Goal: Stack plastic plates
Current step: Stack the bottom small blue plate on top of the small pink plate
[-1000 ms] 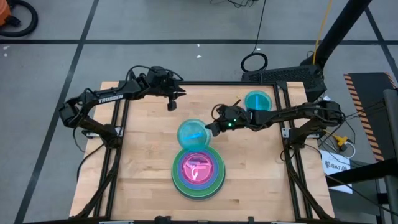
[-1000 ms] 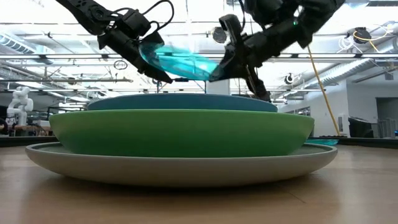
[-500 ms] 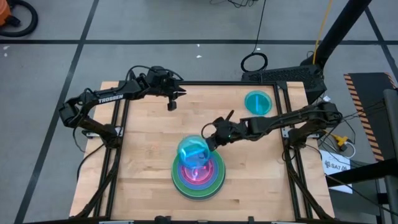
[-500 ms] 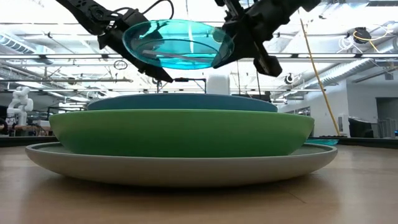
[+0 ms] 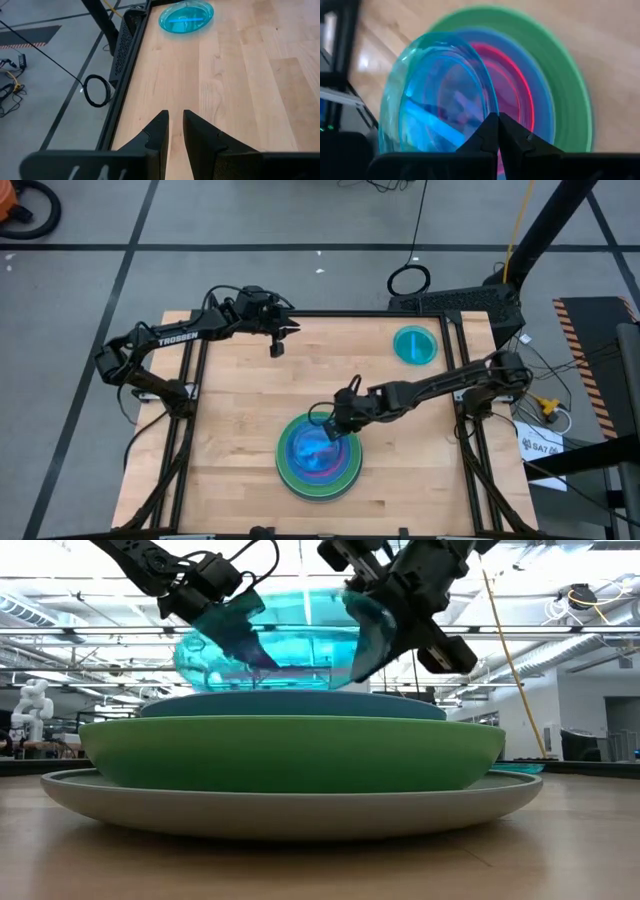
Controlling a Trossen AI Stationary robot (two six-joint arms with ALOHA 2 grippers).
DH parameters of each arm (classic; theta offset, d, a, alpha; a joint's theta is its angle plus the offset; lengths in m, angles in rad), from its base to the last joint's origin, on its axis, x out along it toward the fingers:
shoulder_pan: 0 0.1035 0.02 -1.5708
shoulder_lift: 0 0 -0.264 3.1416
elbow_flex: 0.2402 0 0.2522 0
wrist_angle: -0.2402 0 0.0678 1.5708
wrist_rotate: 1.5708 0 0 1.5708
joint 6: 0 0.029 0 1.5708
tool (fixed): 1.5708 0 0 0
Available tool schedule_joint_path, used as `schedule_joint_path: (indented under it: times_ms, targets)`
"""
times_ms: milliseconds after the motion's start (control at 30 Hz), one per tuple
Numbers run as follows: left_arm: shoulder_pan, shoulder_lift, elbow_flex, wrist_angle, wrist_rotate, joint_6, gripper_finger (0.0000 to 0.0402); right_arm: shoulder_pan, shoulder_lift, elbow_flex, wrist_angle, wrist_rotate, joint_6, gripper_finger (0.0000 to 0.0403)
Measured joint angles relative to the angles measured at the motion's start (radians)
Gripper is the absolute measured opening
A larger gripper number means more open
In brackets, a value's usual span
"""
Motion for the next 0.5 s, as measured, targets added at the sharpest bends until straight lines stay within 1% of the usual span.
schedule_joint_path:
  times_ms: [233,400,500]
  targets:
    - [0.0,0.0,0.0,0.0,0.0,0.001,0.0065,0.0,0.066,0.068,-0.115,-0.028,0.013,0.0]
    - [0.0,0.0,0.0,0.001,0.0,0.008,0.0065,0.001,0.069,0.07,-0.121,-0.027,0.016,0.0]
    - [0.0,0.0,0.0,0.001,0.0,0.008,0.0065,0.0,0.069,0.07,-0.121,-0.014,0.023,0.0007]
